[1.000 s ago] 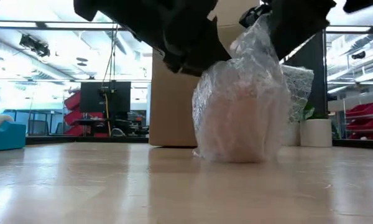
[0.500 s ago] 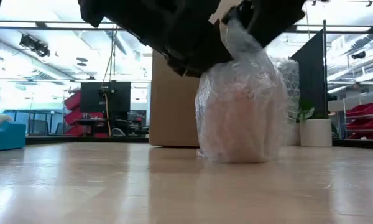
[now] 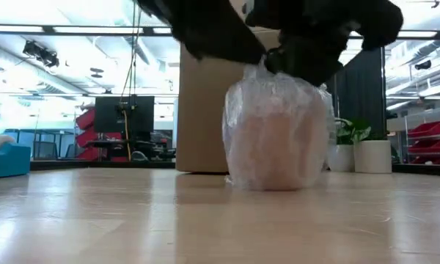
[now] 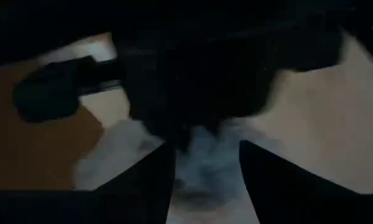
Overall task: Wrap mug
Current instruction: Wrap the orange mug using the transparent bubble wrap
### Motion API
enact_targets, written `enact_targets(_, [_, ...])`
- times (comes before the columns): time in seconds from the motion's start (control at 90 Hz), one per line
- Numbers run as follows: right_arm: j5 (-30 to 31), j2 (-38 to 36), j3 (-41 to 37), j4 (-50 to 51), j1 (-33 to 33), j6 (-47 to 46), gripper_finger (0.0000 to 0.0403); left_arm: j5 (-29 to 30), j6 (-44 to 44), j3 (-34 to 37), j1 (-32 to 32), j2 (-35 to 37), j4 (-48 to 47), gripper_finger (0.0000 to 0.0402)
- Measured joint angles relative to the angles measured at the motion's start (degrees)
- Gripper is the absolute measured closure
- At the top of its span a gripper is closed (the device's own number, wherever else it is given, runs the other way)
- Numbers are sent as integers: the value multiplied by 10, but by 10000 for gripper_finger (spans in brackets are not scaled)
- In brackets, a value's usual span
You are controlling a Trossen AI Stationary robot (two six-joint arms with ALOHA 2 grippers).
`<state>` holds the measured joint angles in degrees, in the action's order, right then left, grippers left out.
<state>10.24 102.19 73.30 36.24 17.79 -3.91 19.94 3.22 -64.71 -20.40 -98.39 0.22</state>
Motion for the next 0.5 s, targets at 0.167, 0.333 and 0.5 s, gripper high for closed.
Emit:
enact_targets(0.167, [-2, 0, -4, 2, -6, -16, 402, -13, -13, -2, -6, 21, -19, 240])
enact_targets(0.333, [-8, -1, -16, 4, -13, -40, 402, -17, -28, -4, -17, 81, -55, 240])
enact_targets(0.5, [-10, -1, -21, 6, -11, -58, 403, -17, 7, 9, -44, 159, -172, 240])
